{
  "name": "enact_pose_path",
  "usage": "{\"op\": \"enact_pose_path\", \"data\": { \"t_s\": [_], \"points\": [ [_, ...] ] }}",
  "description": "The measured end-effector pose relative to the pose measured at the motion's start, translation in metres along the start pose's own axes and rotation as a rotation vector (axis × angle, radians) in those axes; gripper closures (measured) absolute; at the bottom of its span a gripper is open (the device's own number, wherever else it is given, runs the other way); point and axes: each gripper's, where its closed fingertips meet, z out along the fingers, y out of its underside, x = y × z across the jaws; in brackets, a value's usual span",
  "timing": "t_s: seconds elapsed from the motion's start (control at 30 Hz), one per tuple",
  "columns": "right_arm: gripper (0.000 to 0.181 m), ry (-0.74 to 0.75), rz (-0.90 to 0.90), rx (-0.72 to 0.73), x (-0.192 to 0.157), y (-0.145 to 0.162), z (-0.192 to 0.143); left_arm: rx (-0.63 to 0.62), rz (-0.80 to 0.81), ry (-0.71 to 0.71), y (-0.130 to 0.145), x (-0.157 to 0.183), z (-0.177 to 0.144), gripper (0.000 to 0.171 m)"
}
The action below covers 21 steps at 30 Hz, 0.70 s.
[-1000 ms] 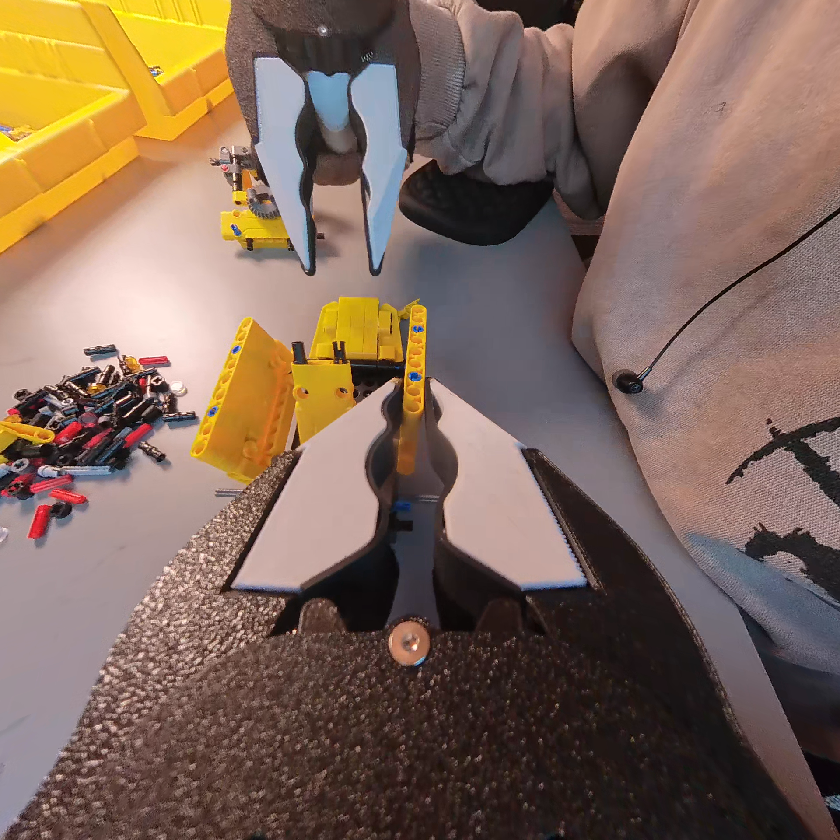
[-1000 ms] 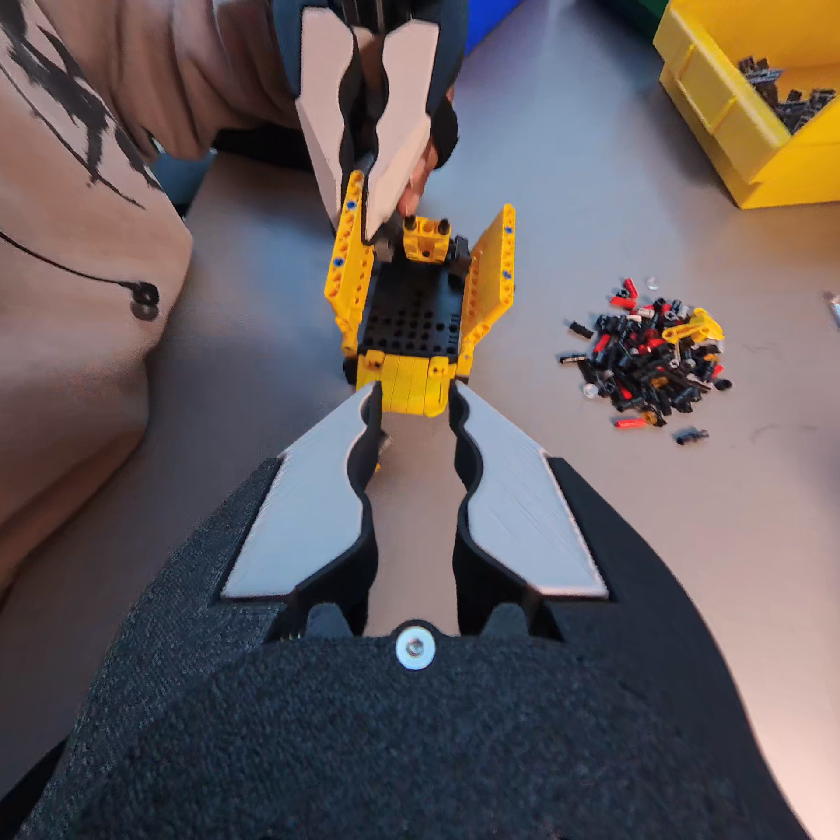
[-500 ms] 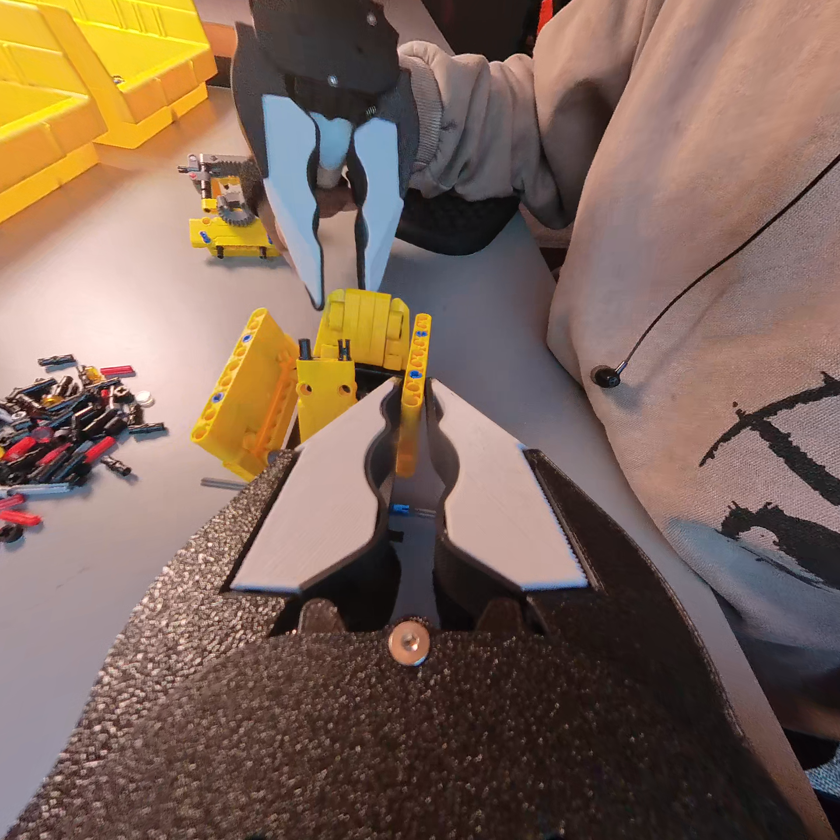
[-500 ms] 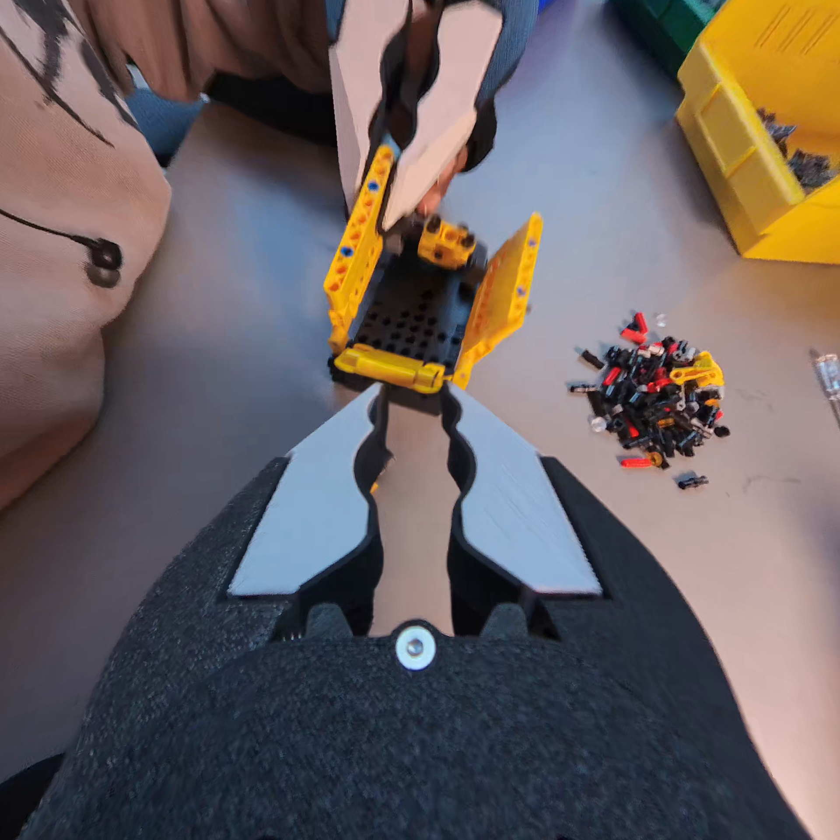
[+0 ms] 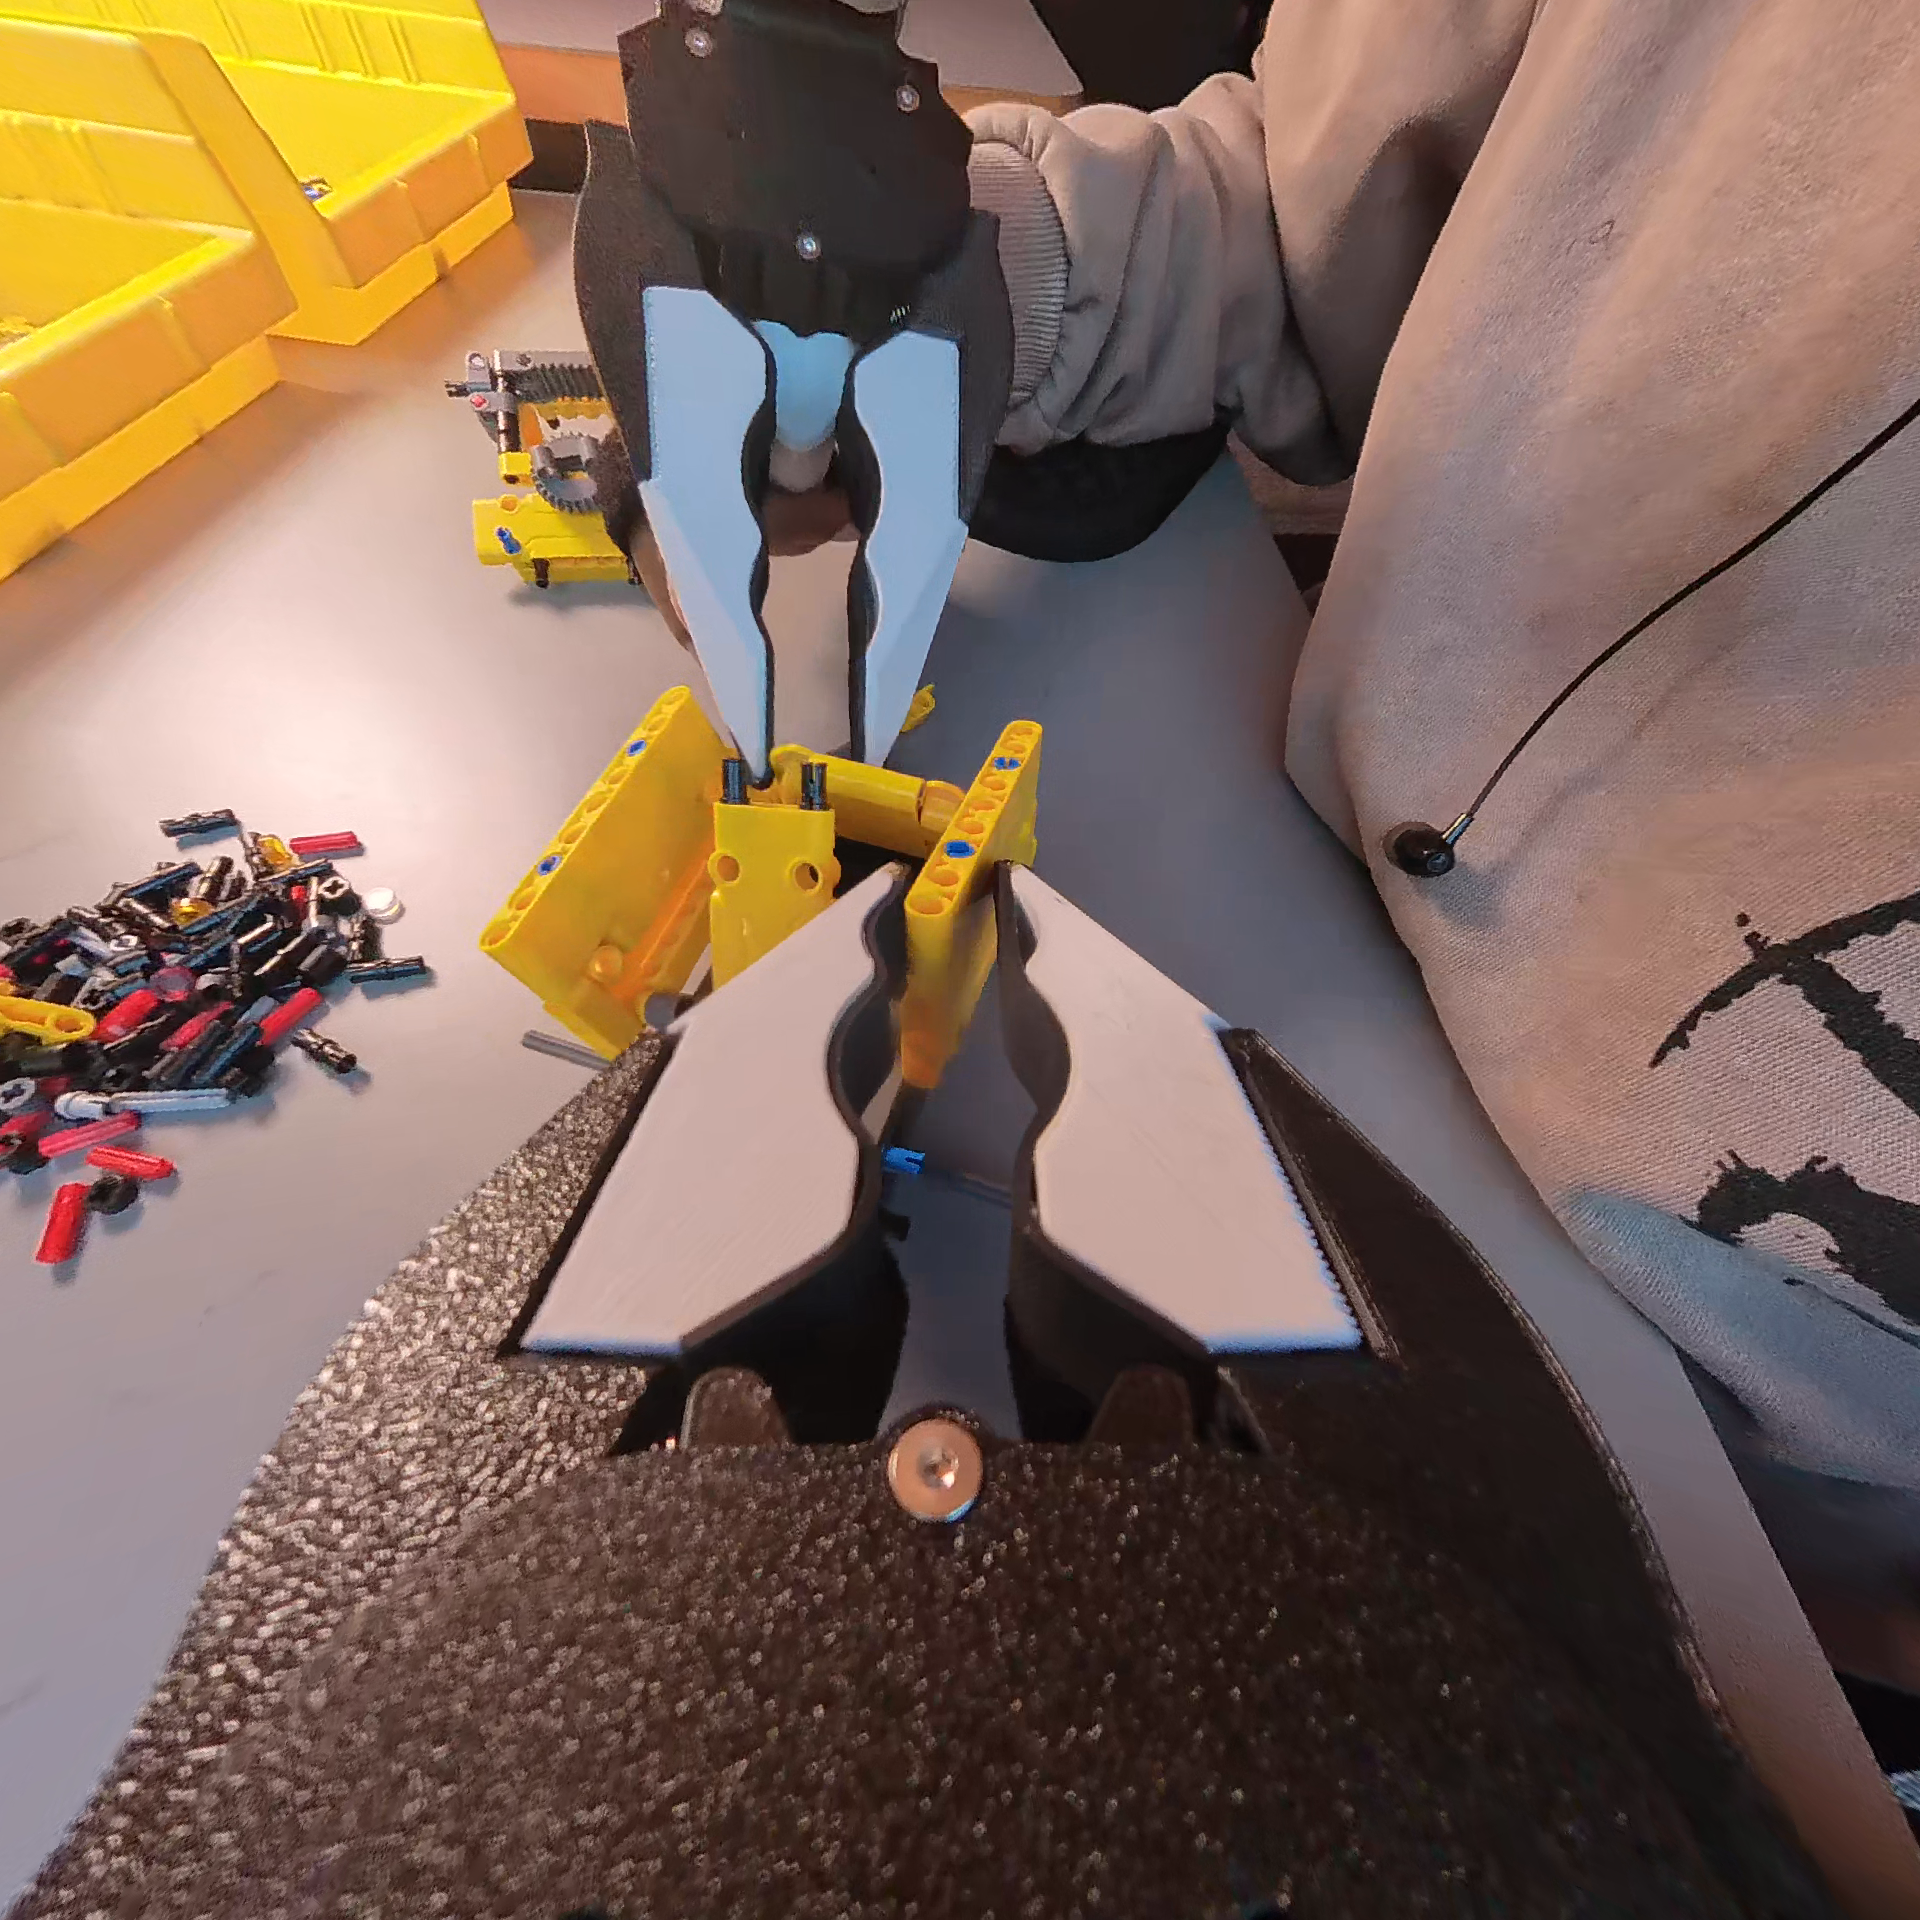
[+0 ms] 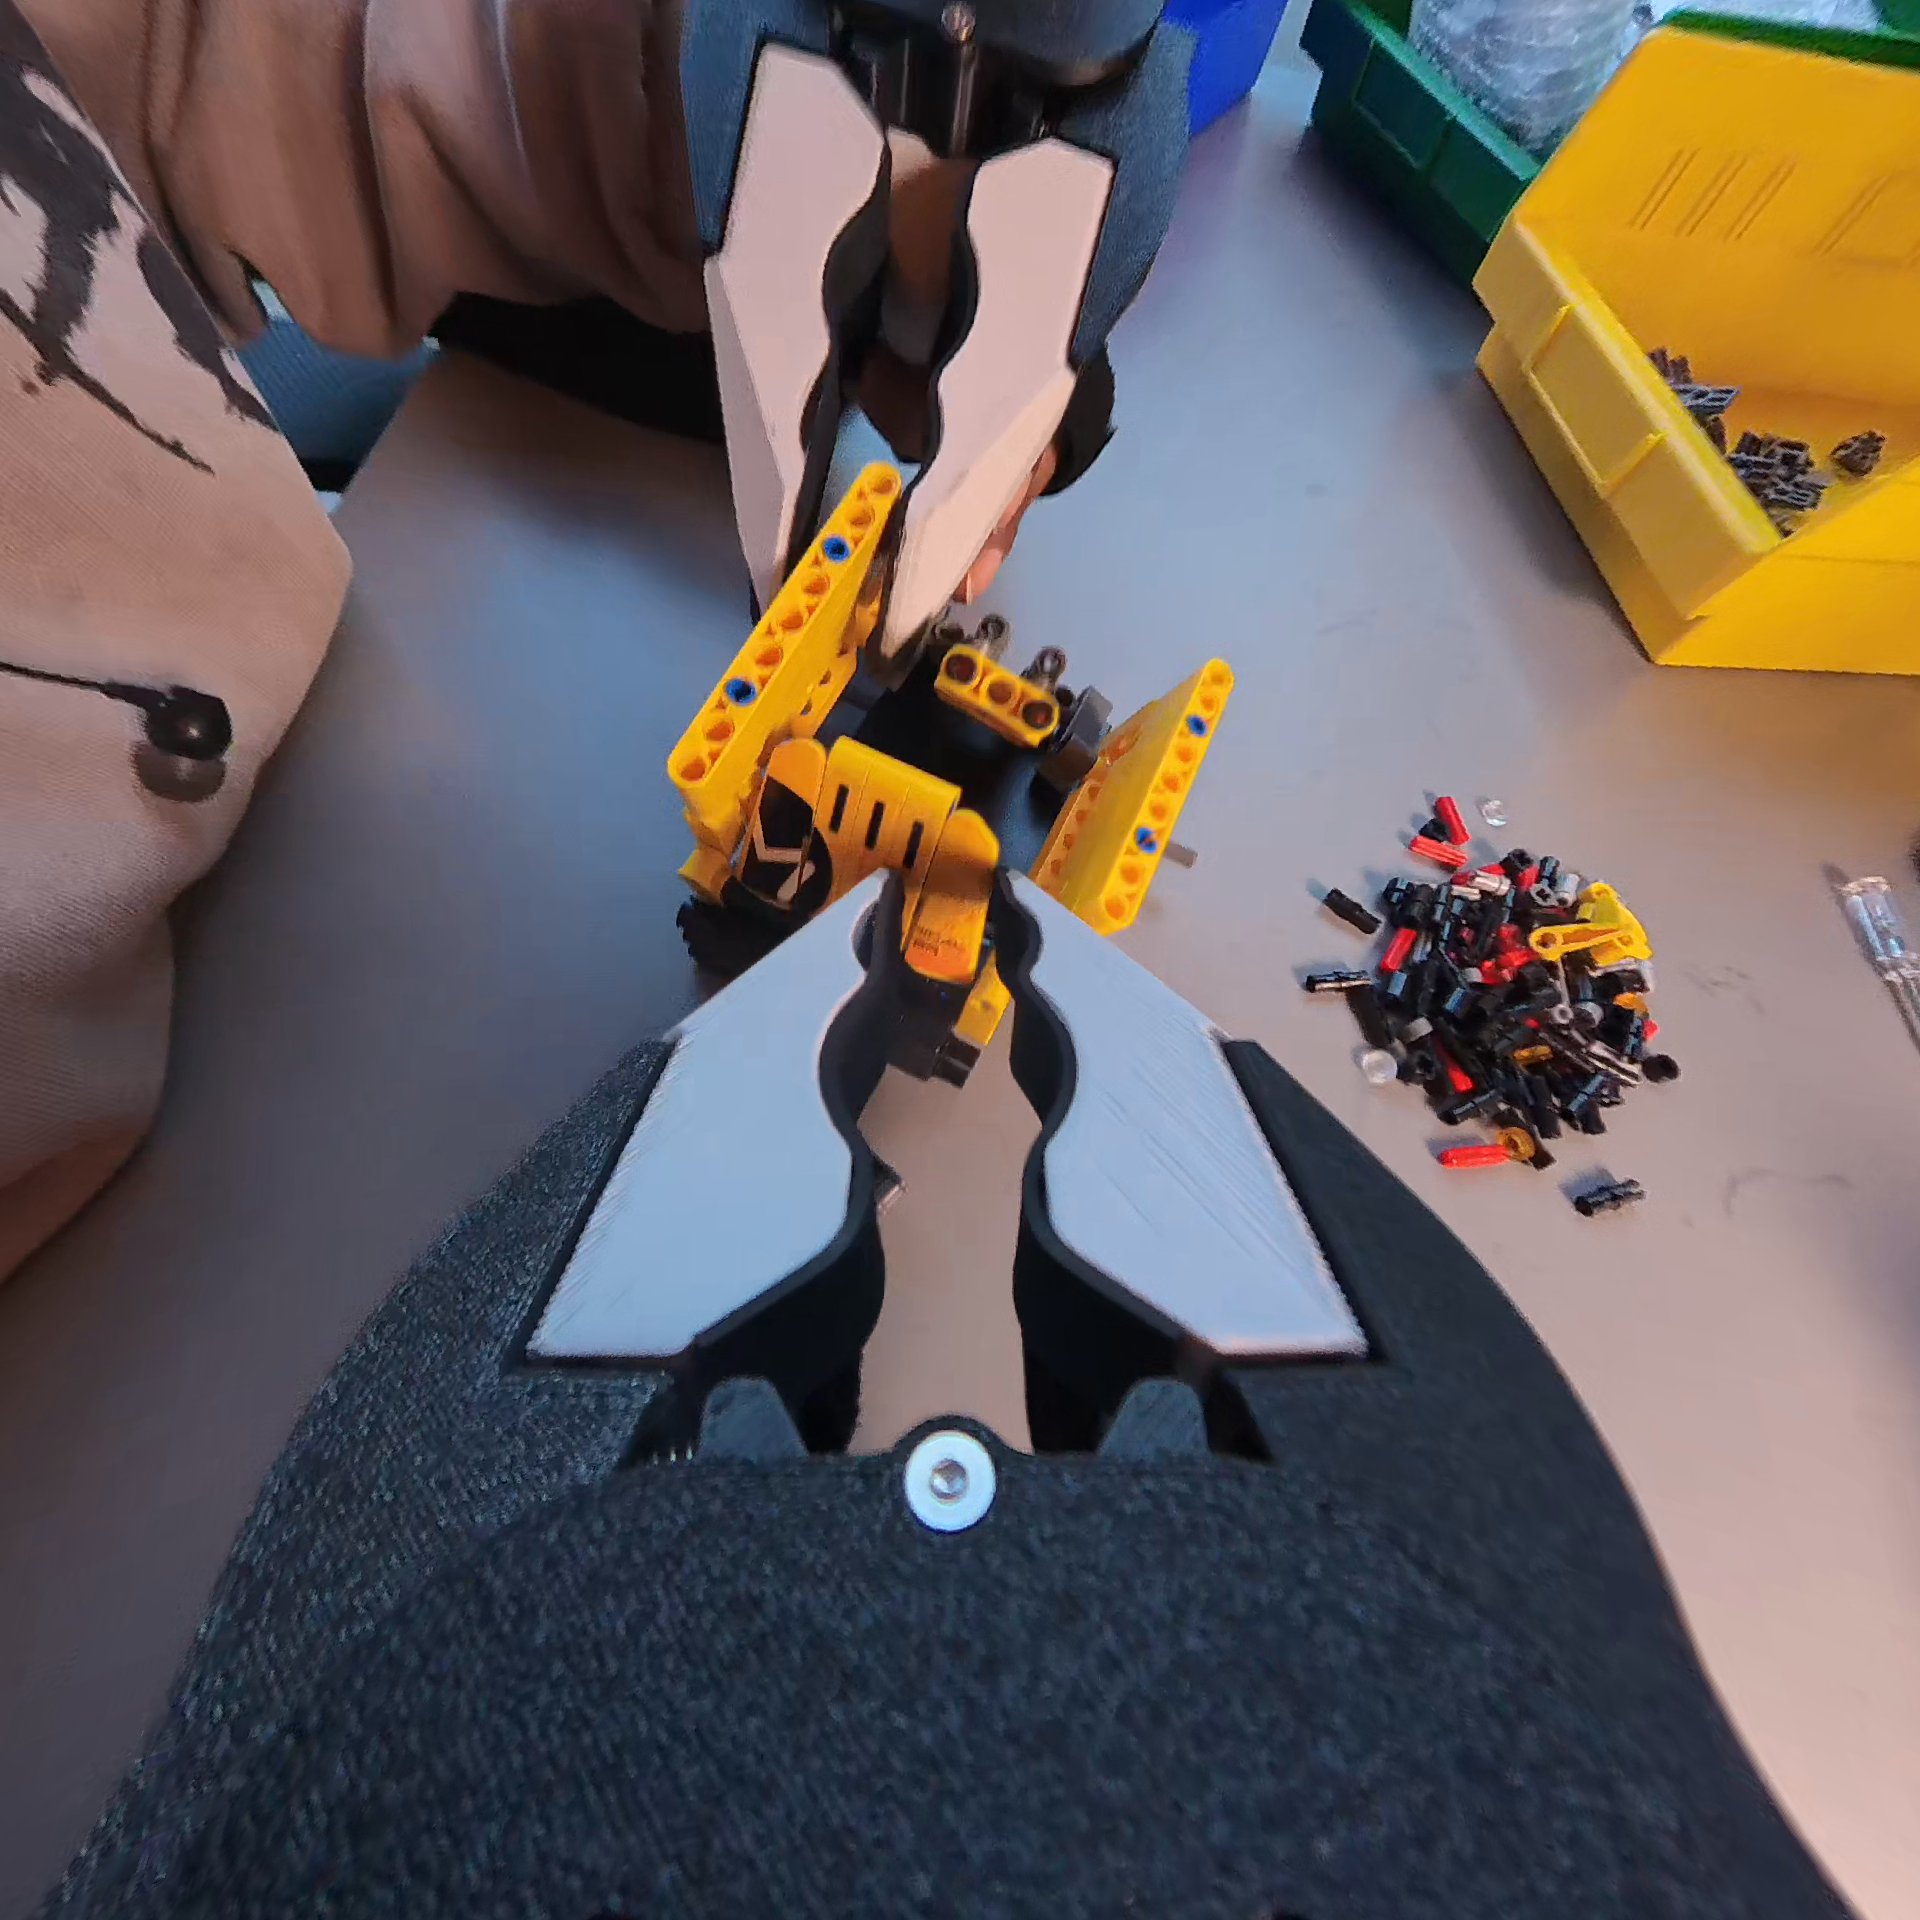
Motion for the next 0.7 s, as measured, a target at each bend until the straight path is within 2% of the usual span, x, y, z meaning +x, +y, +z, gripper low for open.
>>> {"op": "enact_pose_path", "data": {
  "t_s": [0.07, 0.1, 0.2, 0.33, 0.47, 0.53, 0.57, 0.63, 0.7],
  "points": [
    [0.158, -0.011, -0.052, -0.063, -0.003, 0.01, -0.003, -0.003, -0.01, 0.019, 0.001, 0.002, -0.003, 0.16],
    [0.158, 0.0, -0.049, -0.049, 0.001, 0.008, -0.009, -0.007, -0.008, 0.02, 0.002, 0.002, -0.005, 0.163],
    [0.153, -0.049, 0.059, -0.017, 0.006, 0.004, -0.034, -0.046, -0.017, 0.005, 0.008, -0.002, -0.019, 0.166],
    [0.145, -0.105, 0.052, -0.22, -0.006, 0.042, -0.043, -0.085, -0.049, -0.043, 0.019, -0.011, -0.047, 0.166],
    [0.145, -0.16, 0.016, -0.334, -0.023, 0.061, -0.026, -0.063, -0.074, -0.121, 0.024, -0.025, -0.067, 0.166],
    [0.15, -0.153, -0.002, -0.384, -0.023, 0.07, -0.02, 0.001, -0.074, -0.143, 0.015, -0.029, -0.075, 0.155],
    [0.161, -0.15, 0.009, -0.345, -0.023, 0.064, -0.018, 0.038, -0.071, -0.155, 0.008, -0.03, -0.081, 0.15],
    [0.162, -0.142, 0.012, -0.296, -0.02, 0.057, -0.019, 0.145, -0.05, -0.209, -0.012, -0.035, -0.092, 0.145],
    [0.162, -0.097, 0.027, -0.181, -0.01, 0.038, -0.019, 0.294, -0.026, -0.244, -0.039, -0.037, -0.101, 0.145]
  ]
}}
